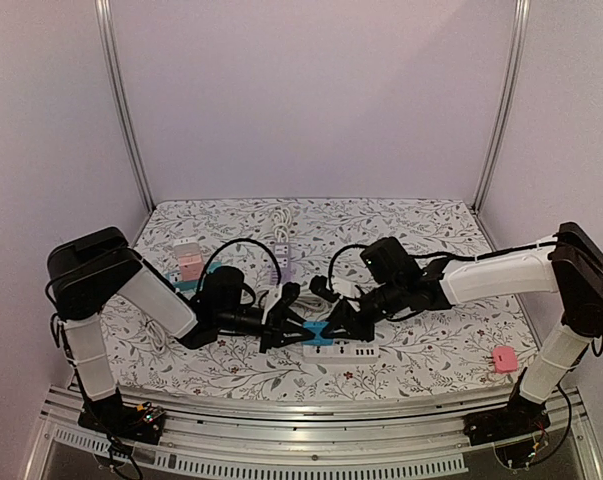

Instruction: Insert the plug

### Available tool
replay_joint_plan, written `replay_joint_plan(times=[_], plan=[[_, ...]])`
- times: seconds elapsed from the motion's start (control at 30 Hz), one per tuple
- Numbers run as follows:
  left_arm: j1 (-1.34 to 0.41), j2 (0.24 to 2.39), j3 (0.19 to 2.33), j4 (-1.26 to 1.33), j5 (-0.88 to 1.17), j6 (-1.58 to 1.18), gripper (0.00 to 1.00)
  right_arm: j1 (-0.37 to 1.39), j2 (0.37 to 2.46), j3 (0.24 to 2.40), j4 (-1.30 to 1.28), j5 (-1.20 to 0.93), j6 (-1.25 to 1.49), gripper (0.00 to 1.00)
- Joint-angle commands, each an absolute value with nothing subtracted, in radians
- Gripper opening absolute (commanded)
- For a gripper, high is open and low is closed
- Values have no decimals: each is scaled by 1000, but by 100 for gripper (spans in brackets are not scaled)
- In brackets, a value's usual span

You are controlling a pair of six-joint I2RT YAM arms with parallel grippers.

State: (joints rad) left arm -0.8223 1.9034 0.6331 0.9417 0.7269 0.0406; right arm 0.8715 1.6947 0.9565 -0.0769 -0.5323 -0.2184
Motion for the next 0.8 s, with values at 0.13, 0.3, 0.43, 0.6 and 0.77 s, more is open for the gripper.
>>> replay_joint_plan(times=[0.13,0.3,0.43,0.6,0.77], plan=[[-818,1932,666,1025,711,85,0,867,1666,982,-99,-482,-176,0],[-819,1931,671,1028,693,143,0,868,1661,982,-99,-463,-182,0],[-818,1936,682,1014,693,184,0,868,1667,986,-102,-451,-193,0],[-816,1952,688,1007,695,209,0,868,1684,986,-103,-439,-205,0],[-809,1963,708,986,700,211,0,868,1703,994,-105,-433,-220,0]])
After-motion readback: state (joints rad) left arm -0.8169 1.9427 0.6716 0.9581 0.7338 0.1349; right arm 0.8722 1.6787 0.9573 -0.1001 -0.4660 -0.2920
